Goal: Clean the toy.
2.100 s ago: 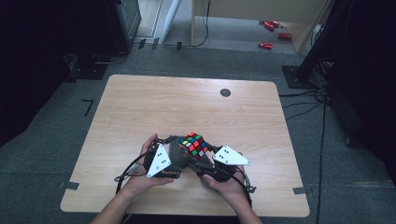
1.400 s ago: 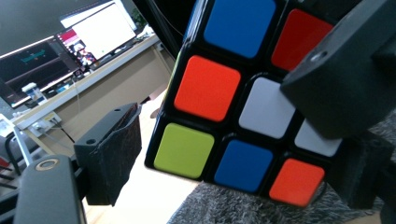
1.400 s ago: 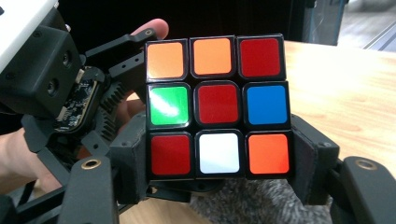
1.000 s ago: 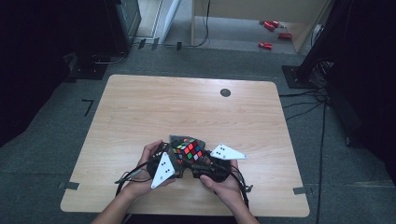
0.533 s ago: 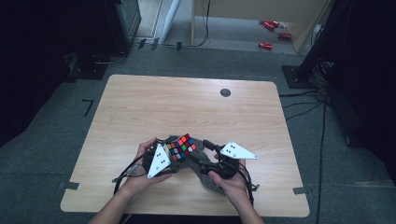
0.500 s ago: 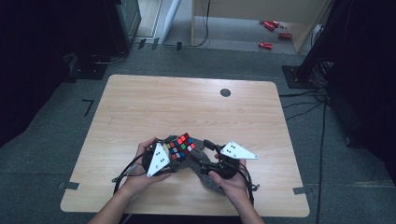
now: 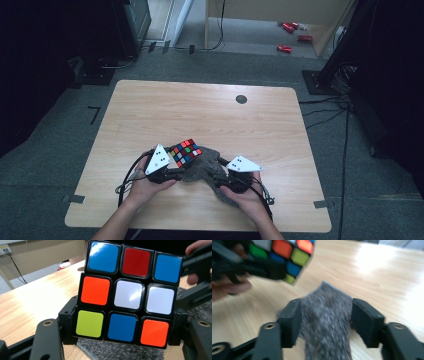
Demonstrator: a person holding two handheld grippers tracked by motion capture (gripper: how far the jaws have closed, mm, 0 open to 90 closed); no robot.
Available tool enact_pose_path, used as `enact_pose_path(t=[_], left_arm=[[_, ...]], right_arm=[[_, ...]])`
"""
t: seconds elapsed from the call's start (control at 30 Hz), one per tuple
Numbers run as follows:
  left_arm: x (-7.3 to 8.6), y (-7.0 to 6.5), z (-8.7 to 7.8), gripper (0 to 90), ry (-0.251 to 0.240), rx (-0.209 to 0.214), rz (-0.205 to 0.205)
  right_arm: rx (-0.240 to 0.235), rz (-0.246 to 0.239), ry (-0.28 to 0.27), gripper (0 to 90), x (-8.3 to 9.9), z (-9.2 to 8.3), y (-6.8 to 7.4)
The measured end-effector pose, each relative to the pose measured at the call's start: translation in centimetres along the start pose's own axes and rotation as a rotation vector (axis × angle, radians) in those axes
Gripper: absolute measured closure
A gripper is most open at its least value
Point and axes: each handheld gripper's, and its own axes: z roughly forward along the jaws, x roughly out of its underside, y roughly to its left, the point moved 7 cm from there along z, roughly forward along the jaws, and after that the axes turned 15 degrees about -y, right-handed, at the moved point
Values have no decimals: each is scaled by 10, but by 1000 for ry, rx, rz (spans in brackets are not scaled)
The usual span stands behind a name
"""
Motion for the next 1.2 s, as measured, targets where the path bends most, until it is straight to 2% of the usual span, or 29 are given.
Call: enact_pose_path(t=[0.13,0.23,0.3,0.33,0.43,0.47,0.57,0.67,0.73,0.83,0.93,1.13,1.2], left_arm=[[-1,1,-1,324,-5,10,-23],[0,0,-1,324,0,14,-23],[1,-1,0,324,1,19,-21],[1,-1,0,324,1,20,-21],[1,-2,0,325,1,28,-24],[1,-2,0,324,1,30,-25],[2,-4,1,324,4,38,-33],[4,-8,2,324,1,53,-51],[4,-11,2,324,-3,76,-56],[4,-19,4,324,-4,116,-40],[5,-27,6,324,-2,153,-31],[11,-42,11,324,23,200,7],[12,-46,13,324,23,209,8]], right_arm=[[24,-32,78,548,15,3,-6],[33,-50,105,659,20,4,-8],[32,-54,109,765,19,3,-10],[18,-40,112,806,18,2,-10],[0,-1,103,836,14,-2,-12],[-4,10,95,839,12,-4,-13],[26,12,50,846,2,-9,-18],[44,31,-18,848,-12,-15,-20],[16,37,-87,848,-25,-20,-16],[-42,29,-175,847,-41,-26,-7],[-91,4,-229,846,-52,-30,5],[-179,-21,-250,843,-62,-30,27],[-207,-1,-242,842,-61,-29,32]])
